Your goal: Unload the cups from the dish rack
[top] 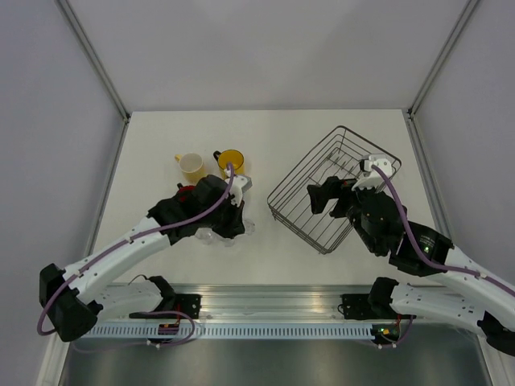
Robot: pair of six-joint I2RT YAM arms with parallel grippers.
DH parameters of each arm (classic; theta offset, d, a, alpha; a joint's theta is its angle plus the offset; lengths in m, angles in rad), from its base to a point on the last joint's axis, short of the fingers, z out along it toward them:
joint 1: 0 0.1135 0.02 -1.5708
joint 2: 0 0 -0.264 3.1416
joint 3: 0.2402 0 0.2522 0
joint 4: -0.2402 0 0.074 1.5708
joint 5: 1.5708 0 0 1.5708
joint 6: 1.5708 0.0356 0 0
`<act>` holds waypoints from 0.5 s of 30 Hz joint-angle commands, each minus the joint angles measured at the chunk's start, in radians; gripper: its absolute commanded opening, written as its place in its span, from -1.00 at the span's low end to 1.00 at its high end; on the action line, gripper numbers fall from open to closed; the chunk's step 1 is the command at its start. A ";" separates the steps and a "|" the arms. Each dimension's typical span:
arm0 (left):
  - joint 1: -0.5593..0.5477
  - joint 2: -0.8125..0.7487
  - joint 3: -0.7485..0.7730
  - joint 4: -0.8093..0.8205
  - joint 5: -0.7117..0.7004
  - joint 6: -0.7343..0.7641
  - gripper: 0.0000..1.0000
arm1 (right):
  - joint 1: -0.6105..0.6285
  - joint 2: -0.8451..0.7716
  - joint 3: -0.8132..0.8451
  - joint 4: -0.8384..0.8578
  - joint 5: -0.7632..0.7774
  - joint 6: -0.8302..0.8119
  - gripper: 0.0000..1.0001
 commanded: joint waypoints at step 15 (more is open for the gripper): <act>-0.127 0.380 0.127 0.007 -0.133 0.083 -0.95 | 0.000 -0.031 -0.037 -0.071 0.056 0.000 0.96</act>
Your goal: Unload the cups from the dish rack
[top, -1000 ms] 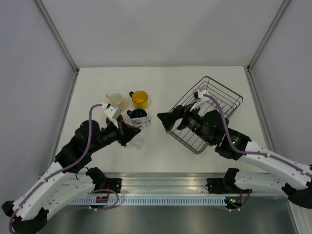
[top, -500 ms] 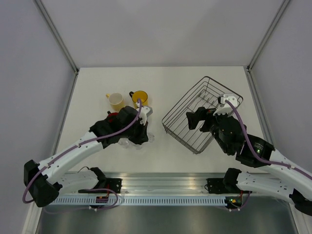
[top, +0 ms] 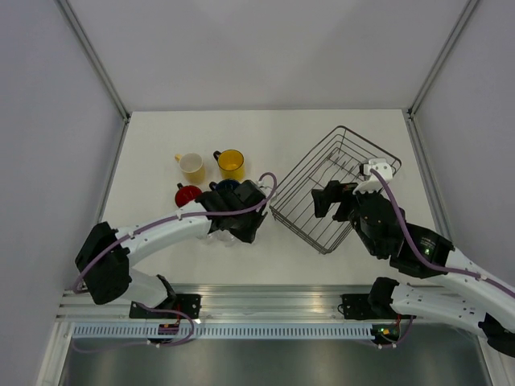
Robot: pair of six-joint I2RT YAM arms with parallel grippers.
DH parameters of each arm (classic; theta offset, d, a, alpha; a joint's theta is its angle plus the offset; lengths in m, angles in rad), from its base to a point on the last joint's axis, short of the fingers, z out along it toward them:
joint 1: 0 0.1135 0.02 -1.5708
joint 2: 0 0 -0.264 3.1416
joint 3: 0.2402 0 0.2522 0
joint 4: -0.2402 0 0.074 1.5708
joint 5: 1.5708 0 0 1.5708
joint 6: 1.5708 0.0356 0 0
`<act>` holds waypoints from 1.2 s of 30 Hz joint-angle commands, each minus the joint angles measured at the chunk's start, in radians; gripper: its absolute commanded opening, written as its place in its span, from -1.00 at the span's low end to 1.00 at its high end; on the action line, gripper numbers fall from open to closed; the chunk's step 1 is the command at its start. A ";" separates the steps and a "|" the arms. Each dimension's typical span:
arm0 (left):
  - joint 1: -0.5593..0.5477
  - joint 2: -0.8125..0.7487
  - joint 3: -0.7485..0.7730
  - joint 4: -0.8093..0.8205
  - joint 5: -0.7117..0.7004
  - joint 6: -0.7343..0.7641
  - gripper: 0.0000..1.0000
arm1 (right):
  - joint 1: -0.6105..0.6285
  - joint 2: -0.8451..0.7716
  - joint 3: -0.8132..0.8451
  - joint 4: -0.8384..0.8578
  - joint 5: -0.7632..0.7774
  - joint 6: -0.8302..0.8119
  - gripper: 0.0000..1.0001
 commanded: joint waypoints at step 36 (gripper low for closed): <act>-0.046 0.047 0.094 0.053 -0.053 0.048 0.19 | -0.002 0.016 -0.011 -0.002 -0.002 -0.041 0.96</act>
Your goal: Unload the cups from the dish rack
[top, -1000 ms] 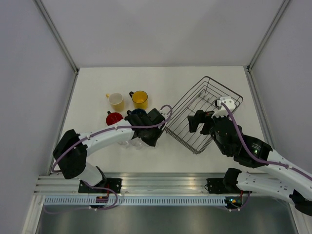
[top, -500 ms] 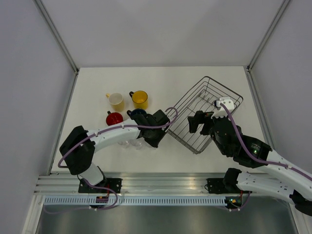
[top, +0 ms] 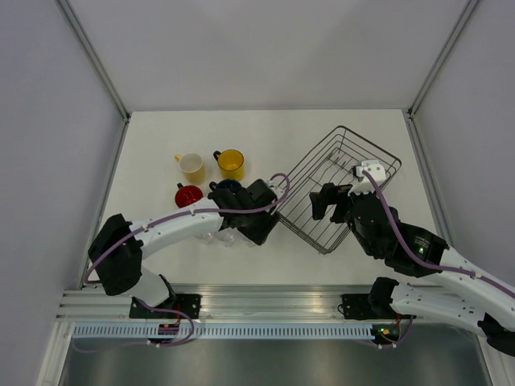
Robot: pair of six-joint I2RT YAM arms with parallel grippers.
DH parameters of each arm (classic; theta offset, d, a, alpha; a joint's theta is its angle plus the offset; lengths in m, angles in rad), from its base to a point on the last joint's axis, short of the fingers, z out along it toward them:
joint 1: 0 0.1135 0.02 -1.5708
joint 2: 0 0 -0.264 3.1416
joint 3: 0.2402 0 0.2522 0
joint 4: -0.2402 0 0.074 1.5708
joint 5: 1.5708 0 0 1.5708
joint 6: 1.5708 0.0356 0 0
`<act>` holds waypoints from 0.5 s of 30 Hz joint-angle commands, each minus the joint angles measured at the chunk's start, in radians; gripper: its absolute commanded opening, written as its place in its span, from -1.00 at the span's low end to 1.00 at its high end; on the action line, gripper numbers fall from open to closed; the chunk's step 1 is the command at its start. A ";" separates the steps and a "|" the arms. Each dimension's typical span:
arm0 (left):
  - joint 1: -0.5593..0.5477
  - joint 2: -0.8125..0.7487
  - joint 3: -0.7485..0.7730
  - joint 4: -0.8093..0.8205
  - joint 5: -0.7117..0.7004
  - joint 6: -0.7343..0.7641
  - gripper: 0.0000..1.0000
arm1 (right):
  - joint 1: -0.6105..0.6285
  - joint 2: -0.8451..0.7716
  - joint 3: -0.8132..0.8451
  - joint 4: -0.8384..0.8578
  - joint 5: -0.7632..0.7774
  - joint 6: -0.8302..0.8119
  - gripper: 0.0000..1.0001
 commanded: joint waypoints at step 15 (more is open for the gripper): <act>0.110 -0.545 -0.183 0.246 -0.458 -0.195 0.99 | 0.000 -0.066 -0.057 -0.013 0.206 -0.058 0.96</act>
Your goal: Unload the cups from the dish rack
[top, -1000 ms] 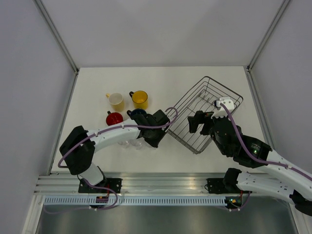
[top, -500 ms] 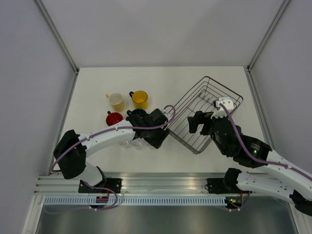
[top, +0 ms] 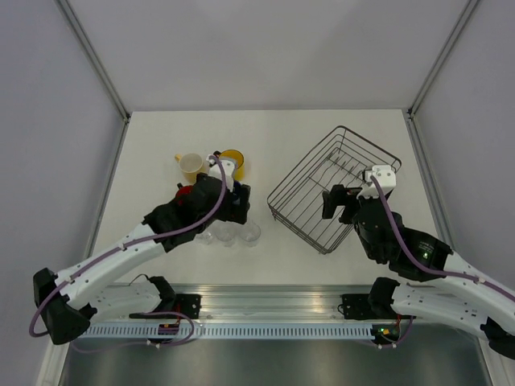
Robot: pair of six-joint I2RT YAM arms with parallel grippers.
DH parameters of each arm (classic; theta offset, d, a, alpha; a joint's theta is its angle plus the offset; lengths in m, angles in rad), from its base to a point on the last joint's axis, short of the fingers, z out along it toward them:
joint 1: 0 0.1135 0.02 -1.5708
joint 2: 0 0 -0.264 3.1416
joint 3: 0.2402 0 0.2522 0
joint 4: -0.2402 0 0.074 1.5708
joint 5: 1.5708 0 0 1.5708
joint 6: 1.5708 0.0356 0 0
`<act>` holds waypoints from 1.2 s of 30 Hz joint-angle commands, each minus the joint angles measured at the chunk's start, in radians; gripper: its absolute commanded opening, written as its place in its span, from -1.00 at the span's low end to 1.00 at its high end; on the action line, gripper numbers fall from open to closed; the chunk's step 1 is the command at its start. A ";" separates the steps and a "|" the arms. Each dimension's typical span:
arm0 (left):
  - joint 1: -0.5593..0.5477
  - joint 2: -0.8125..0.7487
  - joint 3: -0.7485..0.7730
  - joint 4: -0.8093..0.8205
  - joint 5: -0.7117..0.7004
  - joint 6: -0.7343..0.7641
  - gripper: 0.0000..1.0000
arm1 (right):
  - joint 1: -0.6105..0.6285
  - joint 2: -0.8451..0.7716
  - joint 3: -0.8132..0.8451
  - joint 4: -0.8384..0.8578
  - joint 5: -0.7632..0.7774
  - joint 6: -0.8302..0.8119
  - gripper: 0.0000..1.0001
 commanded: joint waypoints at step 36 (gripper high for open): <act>0.455 -0.813 0.127 -0.468 -0.016 0.214 0.99 | -0.240 -0.210 0.126 -0.335 -0.101 -0.162 0.96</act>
